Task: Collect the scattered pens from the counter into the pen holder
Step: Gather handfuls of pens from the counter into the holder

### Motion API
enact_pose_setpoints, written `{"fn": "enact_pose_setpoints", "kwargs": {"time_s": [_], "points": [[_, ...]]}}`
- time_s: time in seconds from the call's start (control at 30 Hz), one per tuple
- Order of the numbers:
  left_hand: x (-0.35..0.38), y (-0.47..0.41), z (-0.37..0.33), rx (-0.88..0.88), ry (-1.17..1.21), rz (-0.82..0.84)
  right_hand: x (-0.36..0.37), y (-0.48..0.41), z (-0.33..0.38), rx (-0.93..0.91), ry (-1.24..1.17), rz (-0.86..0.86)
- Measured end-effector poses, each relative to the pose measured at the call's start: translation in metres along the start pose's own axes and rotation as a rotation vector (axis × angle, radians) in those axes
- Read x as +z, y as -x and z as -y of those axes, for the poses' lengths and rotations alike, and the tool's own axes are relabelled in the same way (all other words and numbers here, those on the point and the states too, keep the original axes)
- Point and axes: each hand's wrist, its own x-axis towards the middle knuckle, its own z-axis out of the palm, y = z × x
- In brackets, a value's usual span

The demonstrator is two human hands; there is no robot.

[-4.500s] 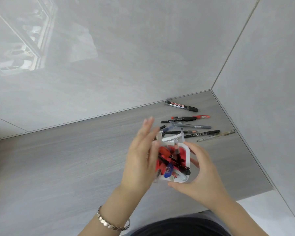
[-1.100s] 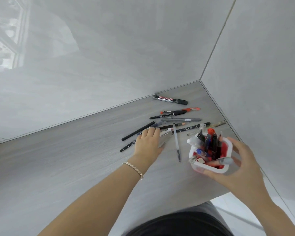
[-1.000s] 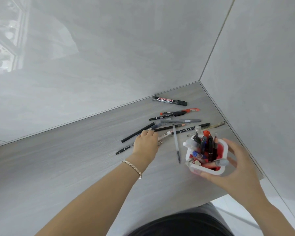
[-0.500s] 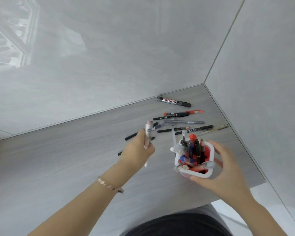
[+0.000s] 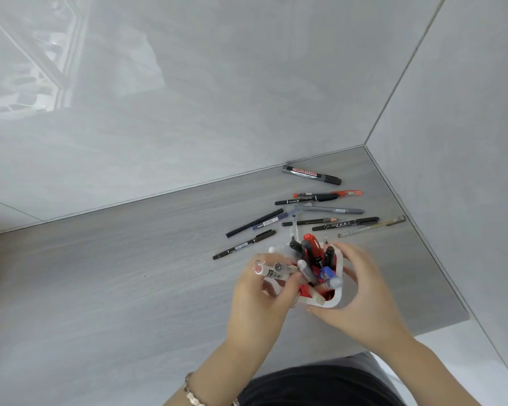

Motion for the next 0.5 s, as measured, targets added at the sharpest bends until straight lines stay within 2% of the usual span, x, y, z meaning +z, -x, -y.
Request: {"fn": "enact_pose_setpoints", "kwargs": {"time_s": [0.1, 0.13, 0.23, 0.3, 0.4, 0.5], "points": [[-0.002, 0.005, -0.003, -0.014, -0.010, -0.089, 0.000, 0.005, -0.003, 0.025, -0.006, 0.004], [-0.005, 0.005, -0.001, 0.043, -0.031, -0.109, 0.001, 0.007, -0.004, 0.028, -0.020, 0.010], [-0.012, -0.001, 0.006, 0.495, -0.289, -0.146, 0.003, 0.013, -0.003, 0.030, -0.055, 0.050], [-0.015, -0.006, 0.011, 0.624, -0.411, -0.139, 0.007, 0.016, -0.003, 0.029, -0.052, 0.071], [-0.016, -0.005, 0.012, 0.646, -0.398, -0.076, 0.013, 0.018, -0.002, 0.037, -0.056, 0.088], [-0.016, 0.004, 0.014, 0.561, -0.388, 0.113, 0.019, 0.017, 0.001, 0.020, -0.073, 0.093]]}}
